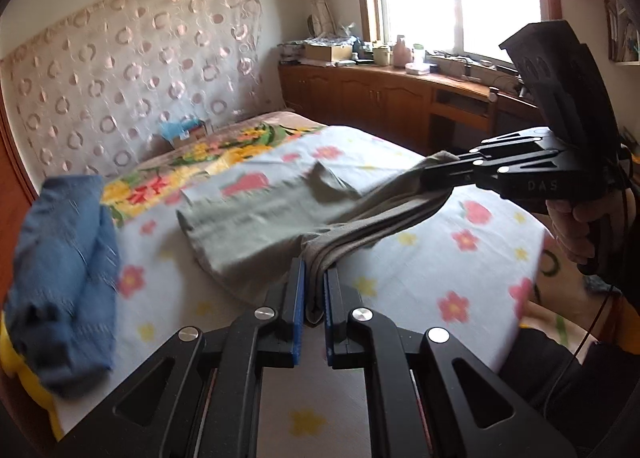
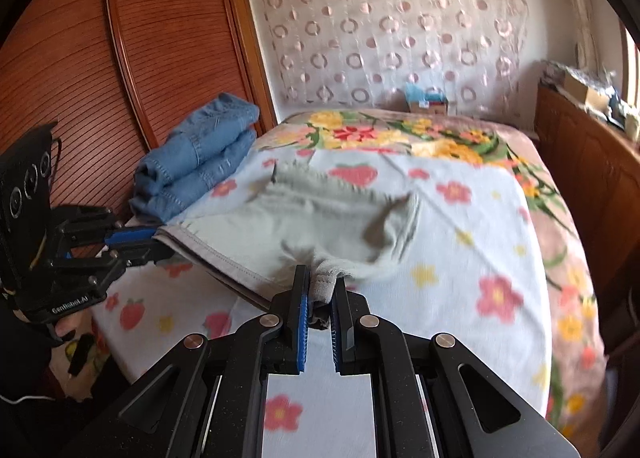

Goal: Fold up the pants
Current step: 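Hold the pants with both tools and lay them flat across the sheet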

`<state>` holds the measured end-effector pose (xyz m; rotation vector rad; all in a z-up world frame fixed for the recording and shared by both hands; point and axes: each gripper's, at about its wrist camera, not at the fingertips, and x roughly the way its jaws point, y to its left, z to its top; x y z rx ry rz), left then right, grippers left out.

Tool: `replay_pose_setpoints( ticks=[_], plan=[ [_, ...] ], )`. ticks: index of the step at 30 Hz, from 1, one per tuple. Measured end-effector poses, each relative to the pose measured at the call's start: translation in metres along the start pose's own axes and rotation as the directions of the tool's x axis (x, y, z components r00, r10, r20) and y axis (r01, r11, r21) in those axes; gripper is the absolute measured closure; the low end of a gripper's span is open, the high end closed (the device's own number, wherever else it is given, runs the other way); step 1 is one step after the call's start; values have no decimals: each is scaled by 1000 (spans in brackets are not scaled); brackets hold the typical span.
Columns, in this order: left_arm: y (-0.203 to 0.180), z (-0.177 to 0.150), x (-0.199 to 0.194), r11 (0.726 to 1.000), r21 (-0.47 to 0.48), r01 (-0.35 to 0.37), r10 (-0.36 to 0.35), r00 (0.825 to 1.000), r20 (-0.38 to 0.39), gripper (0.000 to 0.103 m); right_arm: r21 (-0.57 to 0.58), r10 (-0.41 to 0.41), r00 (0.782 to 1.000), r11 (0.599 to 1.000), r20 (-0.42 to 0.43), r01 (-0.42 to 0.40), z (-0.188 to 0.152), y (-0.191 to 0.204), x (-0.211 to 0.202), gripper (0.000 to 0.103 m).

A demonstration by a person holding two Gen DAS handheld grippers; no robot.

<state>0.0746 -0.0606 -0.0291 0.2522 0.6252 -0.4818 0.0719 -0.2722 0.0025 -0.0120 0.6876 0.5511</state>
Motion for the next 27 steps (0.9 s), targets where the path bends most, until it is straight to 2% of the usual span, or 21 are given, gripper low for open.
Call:
replay_pose_setpoints(
  ticks=[7, 17, 22, 27],
  plan=[
    [-23, -16, -11, 999, 8, 35, -35, 999, -22, 94, 49, 14, 1000, 999, -17, -14, -2, 4, -13, 94],
    [-32, -24, -28, 997, -4, 71, -71, 997, -23, 94, 77, 39, 999, 996, -25, -37, -7, 10, -31, 94],
    [-23, -19, -19, 998, -12, 68, -69, 997, -21, 94, 88, 28, 999, 996, -18, -27, 4, 3, -17, 94],
    [-7, 3, 0, 999, -14, 51, -51, 999, -12, 94, 103, 5, 1000, 995, 4, -5, 30, -12, 9, 94]
  ],
)
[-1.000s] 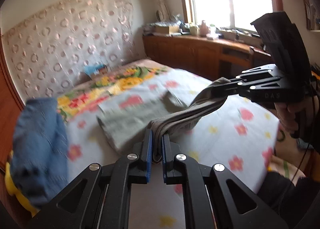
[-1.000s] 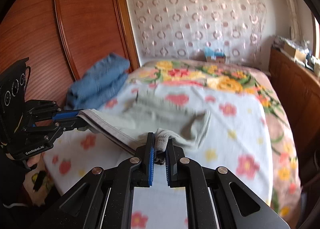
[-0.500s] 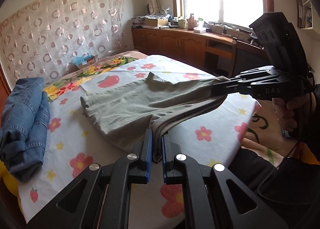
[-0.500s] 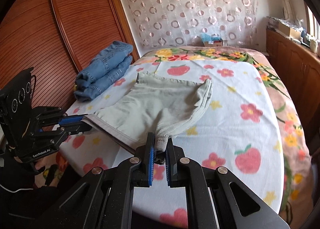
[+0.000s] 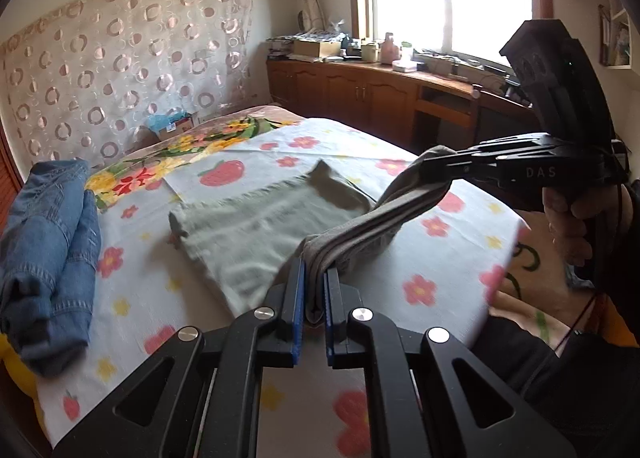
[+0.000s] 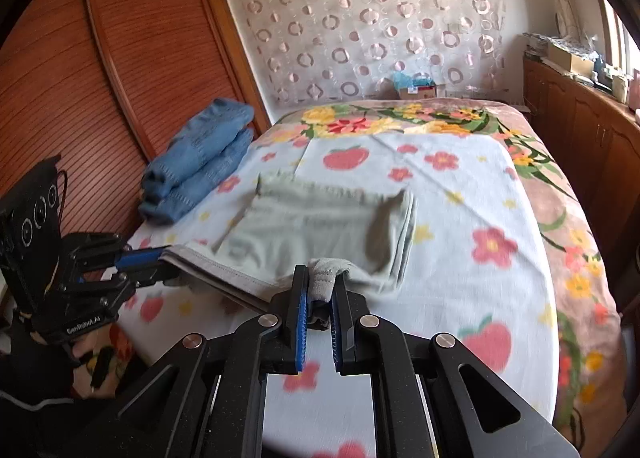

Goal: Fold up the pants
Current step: 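Hold the pants with both tools and lay them flat across the sheet, then lower the pants onto the bed and open both tools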

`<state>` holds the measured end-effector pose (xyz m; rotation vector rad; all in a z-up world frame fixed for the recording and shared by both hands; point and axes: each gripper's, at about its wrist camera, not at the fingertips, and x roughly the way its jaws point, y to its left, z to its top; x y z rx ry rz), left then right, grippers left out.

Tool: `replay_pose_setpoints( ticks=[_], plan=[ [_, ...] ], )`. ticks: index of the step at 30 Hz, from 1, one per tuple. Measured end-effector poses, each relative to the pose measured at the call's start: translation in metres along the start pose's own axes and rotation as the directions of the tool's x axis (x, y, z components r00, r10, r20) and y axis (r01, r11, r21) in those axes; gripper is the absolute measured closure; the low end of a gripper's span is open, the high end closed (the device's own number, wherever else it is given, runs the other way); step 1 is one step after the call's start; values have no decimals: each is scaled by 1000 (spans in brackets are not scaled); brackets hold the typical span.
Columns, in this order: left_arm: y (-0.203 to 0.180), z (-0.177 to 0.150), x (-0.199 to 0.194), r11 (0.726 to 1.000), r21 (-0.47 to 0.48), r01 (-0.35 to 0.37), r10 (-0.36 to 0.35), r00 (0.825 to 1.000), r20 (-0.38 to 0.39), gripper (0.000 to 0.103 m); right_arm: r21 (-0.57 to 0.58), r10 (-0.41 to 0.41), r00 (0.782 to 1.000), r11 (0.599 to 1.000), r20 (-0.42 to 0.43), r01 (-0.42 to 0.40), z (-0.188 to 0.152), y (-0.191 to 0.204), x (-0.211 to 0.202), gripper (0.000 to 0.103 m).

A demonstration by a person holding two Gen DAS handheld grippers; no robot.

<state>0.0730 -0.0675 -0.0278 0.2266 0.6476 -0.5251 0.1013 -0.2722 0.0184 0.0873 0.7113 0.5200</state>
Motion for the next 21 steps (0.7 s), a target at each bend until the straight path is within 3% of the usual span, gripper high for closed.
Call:
replay_pose_setpoints(
  ticks=[5, 21],
  plan=[
    [20, 16, 21, 1000, -12, -18, 18, 1000, -10, 94, 37, 2, 1000, 999, -11, -2, 25, -14, 35, 94],
    [64, 29, 73, 996, -69, -49, 45, 997, -62, 94, 32, -35, 998, 999, -58, 37, 48, -24, 105, 94]
  ],
)
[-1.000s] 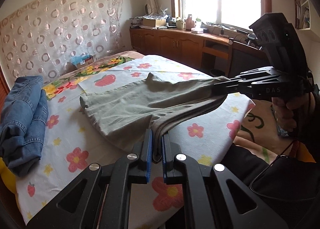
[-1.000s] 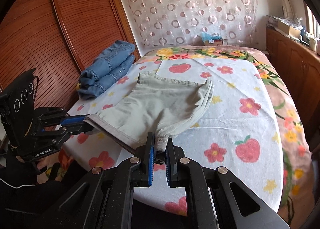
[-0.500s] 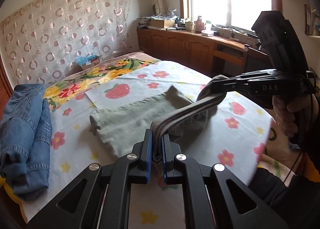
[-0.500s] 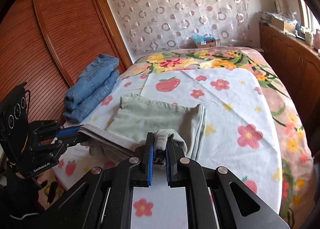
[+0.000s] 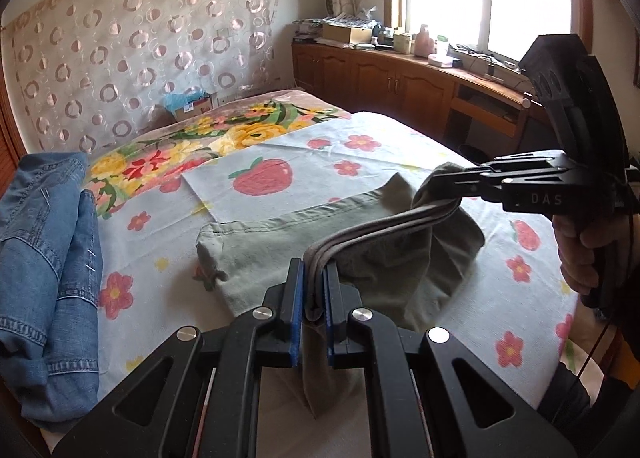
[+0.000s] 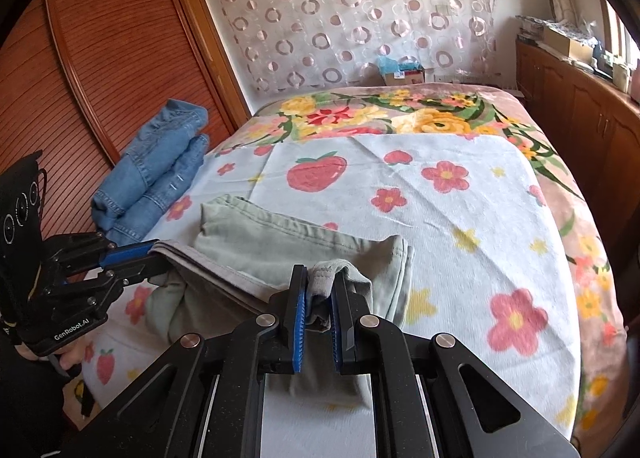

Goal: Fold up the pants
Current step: 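Lower the pants onto the bed and open both tools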

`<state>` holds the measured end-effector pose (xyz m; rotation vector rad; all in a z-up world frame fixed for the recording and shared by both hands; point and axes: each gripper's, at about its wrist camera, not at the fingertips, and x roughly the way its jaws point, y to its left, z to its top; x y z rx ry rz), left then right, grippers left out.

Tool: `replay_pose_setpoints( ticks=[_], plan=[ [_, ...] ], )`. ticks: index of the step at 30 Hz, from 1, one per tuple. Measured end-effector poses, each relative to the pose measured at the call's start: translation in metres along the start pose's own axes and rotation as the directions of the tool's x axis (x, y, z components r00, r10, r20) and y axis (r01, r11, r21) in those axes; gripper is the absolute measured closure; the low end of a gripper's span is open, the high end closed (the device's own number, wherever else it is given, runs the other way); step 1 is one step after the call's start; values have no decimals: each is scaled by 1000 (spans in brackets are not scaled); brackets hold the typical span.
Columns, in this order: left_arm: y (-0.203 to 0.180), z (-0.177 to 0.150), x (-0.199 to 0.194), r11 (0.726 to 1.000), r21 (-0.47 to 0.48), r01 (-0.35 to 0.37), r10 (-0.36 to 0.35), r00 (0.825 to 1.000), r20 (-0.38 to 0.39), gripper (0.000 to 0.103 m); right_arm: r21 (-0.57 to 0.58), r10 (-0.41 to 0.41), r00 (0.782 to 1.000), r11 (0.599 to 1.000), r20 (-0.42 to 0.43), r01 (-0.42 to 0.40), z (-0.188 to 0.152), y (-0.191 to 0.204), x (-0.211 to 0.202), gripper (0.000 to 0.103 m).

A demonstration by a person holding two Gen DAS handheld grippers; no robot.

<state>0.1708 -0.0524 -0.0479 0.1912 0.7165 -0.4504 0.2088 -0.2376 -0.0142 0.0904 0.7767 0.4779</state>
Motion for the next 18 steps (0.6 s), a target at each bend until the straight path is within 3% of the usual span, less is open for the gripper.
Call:
replay_pose_setpoints(
  ticks=[12, 18],
  plan=[
    [9, 11, 17, 1000, -12, -16, 16, 1000, -3, 94, -21, -11, 998, 1000, 56, 12, 7, -4, -3, 88],
    [14, 25, 24, 999, 2, -41, 41, 999, -2, 94, -25, -57, 996, 998, 72, 59, 7, -10, -4, 68]
  ],
)
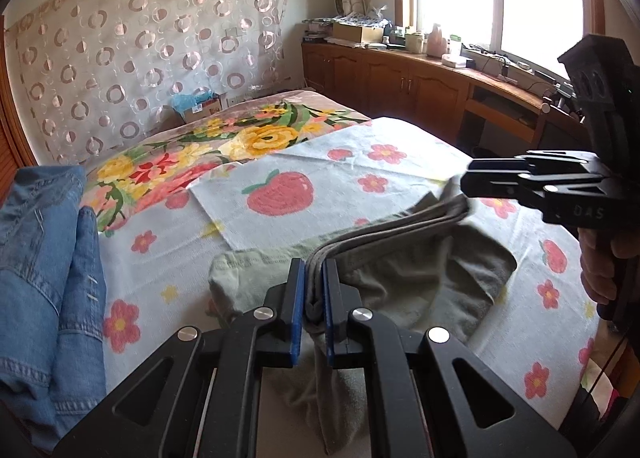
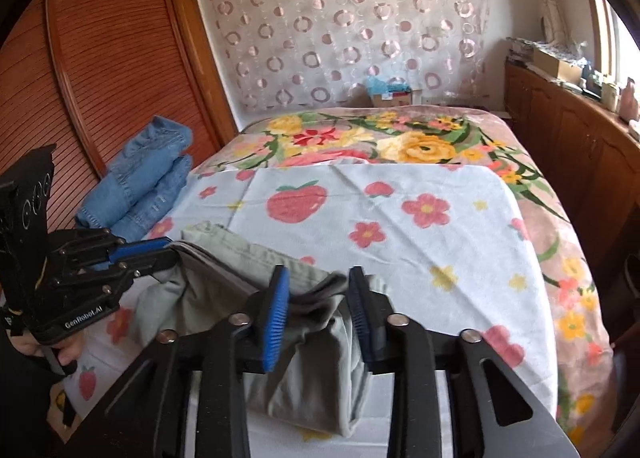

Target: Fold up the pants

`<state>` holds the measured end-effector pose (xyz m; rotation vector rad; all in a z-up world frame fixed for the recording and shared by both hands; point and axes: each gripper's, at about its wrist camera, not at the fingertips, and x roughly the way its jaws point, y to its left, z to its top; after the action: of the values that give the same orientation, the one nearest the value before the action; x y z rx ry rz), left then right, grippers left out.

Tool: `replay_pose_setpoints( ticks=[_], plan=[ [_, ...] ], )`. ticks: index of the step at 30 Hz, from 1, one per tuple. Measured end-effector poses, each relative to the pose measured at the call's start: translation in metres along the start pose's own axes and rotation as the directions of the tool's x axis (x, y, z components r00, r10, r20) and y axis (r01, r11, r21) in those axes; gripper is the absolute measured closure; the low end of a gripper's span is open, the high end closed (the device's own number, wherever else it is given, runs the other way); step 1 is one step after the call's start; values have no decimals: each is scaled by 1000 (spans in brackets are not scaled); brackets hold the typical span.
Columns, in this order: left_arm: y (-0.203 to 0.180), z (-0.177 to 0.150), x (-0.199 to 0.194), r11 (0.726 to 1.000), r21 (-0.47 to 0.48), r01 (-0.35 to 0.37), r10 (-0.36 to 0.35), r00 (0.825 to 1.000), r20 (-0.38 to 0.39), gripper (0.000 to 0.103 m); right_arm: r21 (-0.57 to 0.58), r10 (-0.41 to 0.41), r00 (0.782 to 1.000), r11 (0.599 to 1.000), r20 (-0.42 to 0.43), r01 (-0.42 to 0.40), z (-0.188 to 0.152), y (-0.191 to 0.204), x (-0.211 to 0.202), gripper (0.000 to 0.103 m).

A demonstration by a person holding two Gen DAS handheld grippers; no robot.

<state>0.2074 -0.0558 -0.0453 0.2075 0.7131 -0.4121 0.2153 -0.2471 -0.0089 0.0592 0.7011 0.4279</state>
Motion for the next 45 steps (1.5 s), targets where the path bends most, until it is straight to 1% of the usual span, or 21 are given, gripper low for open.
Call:
replay_pose_setpoints(
  ticks=[3, 7, 9, 11, 13, 15, 16, 17, 18, 20, 24, 28, 33, 40, 42, 45],
  plan=[
    [3, 7, 5, 1000, -1, -11, 11, 1000, -7, 94, 11, -3, 1000, 1000, 1, 3, -2, -4, 0, 68],
    [5, 8, 6, 1000, -24, -11, 10, 1000, -14, 93, -7, 3, 1000, 1000, -9, -3, -11, 0, -1, 68],
    [7, 7, 7, 999, -40, -10, 9, 1000, -26, 85, -28, -7, 1000, 1000, -24, 6, -16, 4, -1, 68],
    [8, 4, 5, 999, -52, -4, 3, 1000, -23, 70, -47, -16, 999, 999, -34, 15, -19, 5, -1, 68],
    [10, 1, 2, 997, -71, 20, -21, 1000, -12, 57, -61, -24, 999, 998, -44, 21, -25, 6, -2, 68],
    [13, -3, -2, 995, -92, 30, -31, 999, -10, 50, -62, -28, 998, 998, -49, 25, -31, 7, -4, 68],
    [14, -5, -3, 995, -98, 32, -33, 999, -11, 37, -60, -27, 998, 998, -54, 24, -34, 6, -4, 68],
    [16, -9, -5, 994, -109, 31, -32, 999, -6, 27, -57, -26, 998, 998, -58, 23, -37, 6, -5, 68],
    [17, -12, -7, 992, -119, 32, -32, 999, 0, 26, -56, -23, 998, 998, -63, 20, -30, 1, -7, 68],
    [19, -18, -9, 990, -133, 39, -40, 999, -1, 26, -57, -29, 997, 998, -73, 25, -34, 0, -9, 68],
    [19, -35, -16, 990, -139, 17, -18, 1000, -10, 26, -62, -33, 996, 998, -81, 28, -38, 0, -16, 68],
    [17, -49, -22, 987, -160, 34, -38, 999, -19, 26, -58, -23, 996, 998, -90, 18, -44, -3, -24, 68],
    [8, -68, -29, 988, -148, 41, -46, 999, -30, 26, -67, -12, 994, 998, -105, 5, -49, -4, -29, 68],
    [5, -81, -22, 990, -138, 19, -29, 998, -64, 26, -81, -2, 990, 997, -142, -9, -53, -5, -25, 68],
    [6, -83, -21, 989, -144, 22, -32, 997, -66, 26, -88, -5, 988, 996, -154, -8, -52, -3, -21, 72],
    [7, -85, -20, 989, -146, 21, -31, 997, -68, 26, -103, -14, 986, 995, -165, -3, -53, -1, -18, 73]
  ],
)
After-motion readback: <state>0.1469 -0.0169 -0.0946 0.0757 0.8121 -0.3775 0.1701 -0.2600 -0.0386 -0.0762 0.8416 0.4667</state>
